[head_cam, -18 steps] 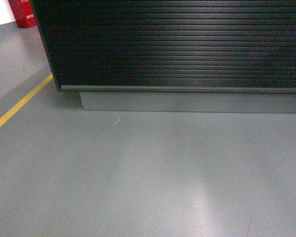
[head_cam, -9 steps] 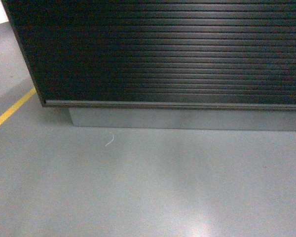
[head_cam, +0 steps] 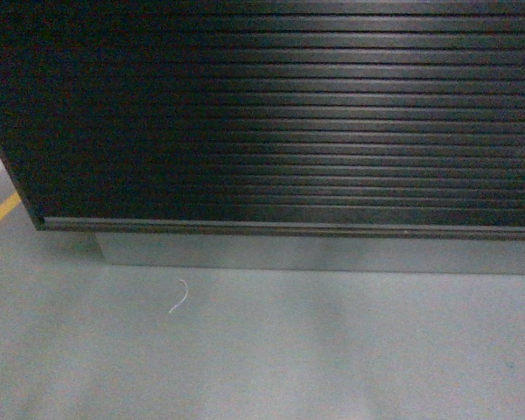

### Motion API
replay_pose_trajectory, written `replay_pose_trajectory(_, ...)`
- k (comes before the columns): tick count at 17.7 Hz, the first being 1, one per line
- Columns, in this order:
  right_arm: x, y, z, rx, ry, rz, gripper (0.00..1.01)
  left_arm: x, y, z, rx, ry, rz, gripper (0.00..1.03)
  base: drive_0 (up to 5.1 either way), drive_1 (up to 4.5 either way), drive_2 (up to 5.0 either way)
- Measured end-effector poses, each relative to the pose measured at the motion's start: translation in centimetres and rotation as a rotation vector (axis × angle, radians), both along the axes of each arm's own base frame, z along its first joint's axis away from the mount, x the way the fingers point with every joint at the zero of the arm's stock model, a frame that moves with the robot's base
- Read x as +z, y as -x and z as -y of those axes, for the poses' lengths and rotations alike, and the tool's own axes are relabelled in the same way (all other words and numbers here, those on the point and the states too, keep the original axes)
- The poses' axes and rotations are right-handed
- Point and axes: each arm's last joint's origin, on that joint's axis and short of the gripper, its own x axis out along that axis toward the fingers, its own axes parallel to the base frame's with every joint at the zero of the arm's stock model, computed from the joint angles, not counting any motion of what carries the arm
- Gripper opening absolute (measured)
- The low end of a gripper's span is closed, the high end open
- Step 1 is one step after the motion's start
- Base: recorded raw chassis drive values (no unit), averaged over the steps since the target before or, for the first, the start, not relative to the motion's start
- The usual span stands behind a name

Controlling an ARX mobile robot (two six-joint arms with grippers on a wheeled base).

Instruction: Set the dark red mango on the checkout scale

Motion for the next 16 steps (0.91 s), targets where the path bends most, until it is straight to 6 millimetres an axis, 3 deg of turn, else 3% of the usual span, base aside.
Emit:
replay_pose_trajectory(12, 0.0, 0.0, 0.0, 0.0, 0.0, 0.0, 0.98, -0.03, 0.0, 0.0, 0.0, 0.0, -0.003, 0.98, 0.0, 4.36, -4.3)
replay_pose_trajectory(16, 0.0, 0.0, 0.0, 0.0, 0.0, 0.0, 0.98, -0.05, 0.0, 0.0, 0.0, 0.0, -0.005, 0.98, 0.0, 0.85, -0.8)
